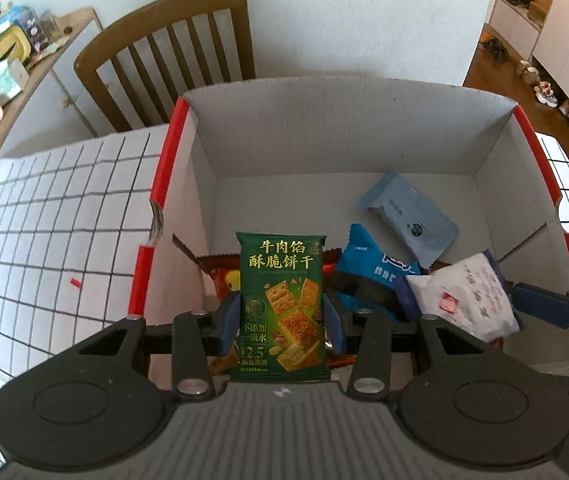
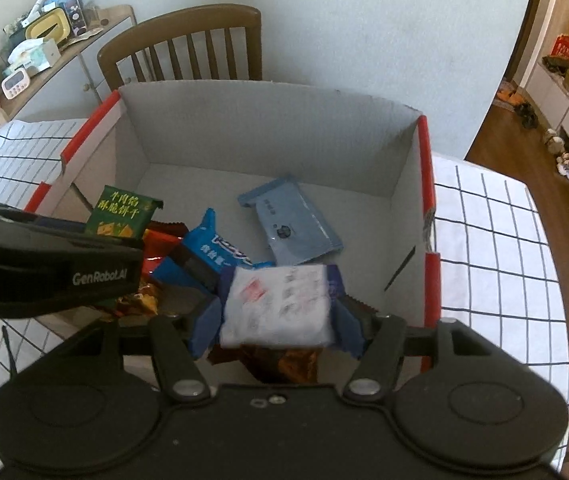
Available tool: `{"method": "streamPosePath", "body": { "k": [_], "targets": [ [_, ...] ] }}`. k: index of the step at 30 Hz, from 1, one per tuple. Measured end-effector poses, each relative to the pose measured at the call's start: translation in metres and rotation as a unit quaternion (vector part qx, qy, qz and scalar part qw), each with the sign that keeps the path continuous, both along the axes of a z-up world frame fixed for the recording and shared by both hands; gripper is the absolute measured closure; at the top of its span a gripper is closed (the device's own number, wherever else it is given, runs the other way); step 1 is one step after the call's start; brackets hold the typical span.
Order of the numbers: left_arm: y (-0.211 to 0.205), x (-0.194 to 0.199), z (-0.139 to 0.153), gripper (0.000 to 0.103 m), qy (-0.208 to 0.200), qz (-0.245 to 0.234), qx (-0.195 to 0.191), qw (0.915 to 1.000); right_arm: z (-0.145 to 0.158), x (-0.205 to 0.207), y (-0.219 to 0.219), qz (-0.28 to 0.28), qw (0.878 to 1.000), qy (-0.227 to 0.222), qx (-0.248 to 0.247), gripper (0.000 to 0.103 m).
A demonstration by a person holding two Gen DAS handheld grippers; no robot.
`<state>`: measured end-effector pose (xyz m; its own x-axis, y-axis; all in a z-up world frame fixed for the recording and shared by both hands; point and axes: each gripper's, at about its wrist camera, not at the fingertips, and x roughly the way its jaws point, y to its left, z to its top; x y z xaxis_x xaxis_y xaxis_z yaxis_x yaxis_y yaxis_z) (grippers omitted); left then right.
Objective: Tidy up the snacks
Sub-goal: 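Carry both packets into the red box and open both tools to release, then withdraw both tools from the box back toward the remaining snacks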
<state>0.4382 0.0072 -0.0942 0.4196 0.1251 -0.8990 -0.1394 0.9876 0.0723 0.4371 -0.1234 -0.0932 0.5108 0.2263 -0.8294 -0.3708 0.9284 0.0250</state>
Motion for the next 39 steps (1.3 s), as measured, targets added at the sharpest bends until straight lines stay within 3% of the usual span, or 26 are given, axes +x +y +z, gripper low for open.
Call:
{"method": "streamPosePath", "body": {
  "k": [4,6,8,24,39],
  "targets": [
    [-0.001,-0.006,0.004,0.058,-0.007,0.000,-0.001,1.0000,0.002,-0.003,-0.003,-0.003,1.000,-0.006,0.002,0.039],
    [0.000,-0.008,0.007,0.043,-0.011,0.004,-0.008,0.9999,0.005,-0.006,-0.005,-0.002,1.000,-0.008,0.004,0.036],
    [0.002,-0.012,0.012,0.040,-0.018,0.008,-0.014,0.9997,0.009,-0.009,-0.007,-0.002,1.000,-0.013,0.008,0.032],
    [0.009,-0.060,0.057,0.040,-0.068,0.003,-0.026,0.9973,0.054,-0.050,-0.023,-0.003,0.997,-0.053,0.051,0.018],
    [0.020,-0.133,0.095,0.036,-0.120,-0.010,-0.028,0.9923,0.085,-0.113,-0.022,0.018,0.992,-0.093,0.084,0.011]
  ]
}}
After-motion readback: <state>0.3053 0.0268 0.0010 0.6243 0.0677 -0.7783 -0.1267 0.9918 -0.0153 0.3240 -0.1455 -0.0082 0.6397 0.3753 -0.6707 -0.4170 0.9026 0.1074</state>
